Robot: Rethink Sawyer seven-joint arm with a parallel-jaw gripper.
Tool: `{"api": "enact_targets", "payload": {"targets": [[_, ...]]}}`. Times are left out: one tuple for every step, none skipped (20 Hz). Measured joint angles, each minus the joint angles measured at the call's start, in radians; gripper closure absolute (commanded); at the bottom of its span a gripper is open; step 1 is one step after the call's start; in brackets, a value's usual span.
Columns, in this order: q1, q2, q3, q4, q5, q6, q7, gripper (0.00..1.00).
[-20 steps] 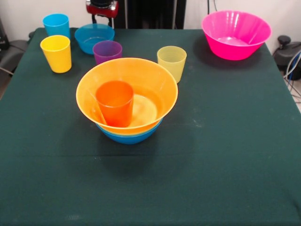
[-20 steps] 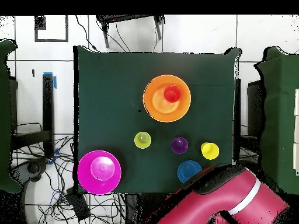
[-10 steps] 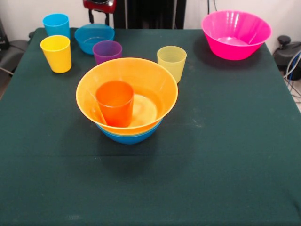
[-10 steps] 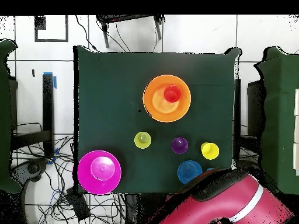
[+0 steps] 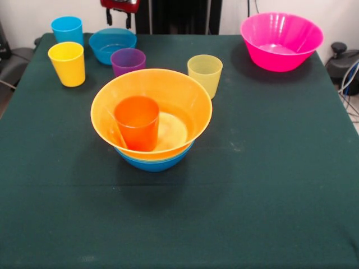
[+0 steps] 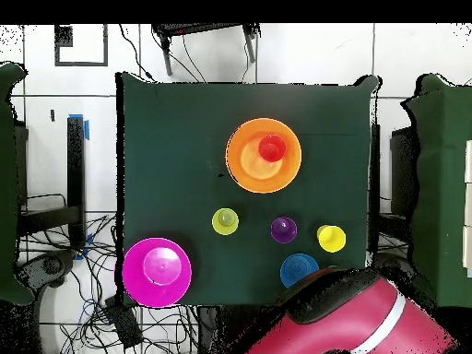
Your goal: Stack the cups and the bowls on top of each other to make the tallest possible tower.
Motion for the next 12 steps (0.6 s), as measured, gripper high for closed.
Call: {"api": "enact_targets", "payload": {"targets": [[0.002, -0.002, 0.002, 0.000, 0.000, 0.005, 0.000, 0.00], [0.004, -0.003, 0.004, 0.000, 0.000, 0.009, 0.000, 0.00], [0.004, -0.004, 0.006, 0.000, 0.000, 0.010, 0.000, 0.00], [0.005, -0.003, 0.009, 0.000, 0.000, 0.011, 0.000, 0.00], [0.005, -0.003, 0.010, 0.000, 0.000, 0.011, 0.000, 0.00], [0.005, -0.003, 0.011, 0.000, 0.000, 0.011, 0.000, 0.00], [0.005, -0.003, 0.013, 0.000, 0.000, 0.011, 0.000, 0.00], [0.005, -0.003, 0.014, 0.000, 0.000, 0.011, 0.000, 0.00], [0.006, -0.003, 0.016, 0.000, 0.000, 0.011, 0.000, 0.00], [0.006, -0.003, 0.017, 0.000, 0.000, 0.011, 0.000, 0.00], [0.008, -0.003, 0.020, 0.000, 0.000, 0.011, 0.000, 0.00], [0.010, -0.003, 0.022, 0.000, 0.000, 0.011, 0.000, 0.00]]}}
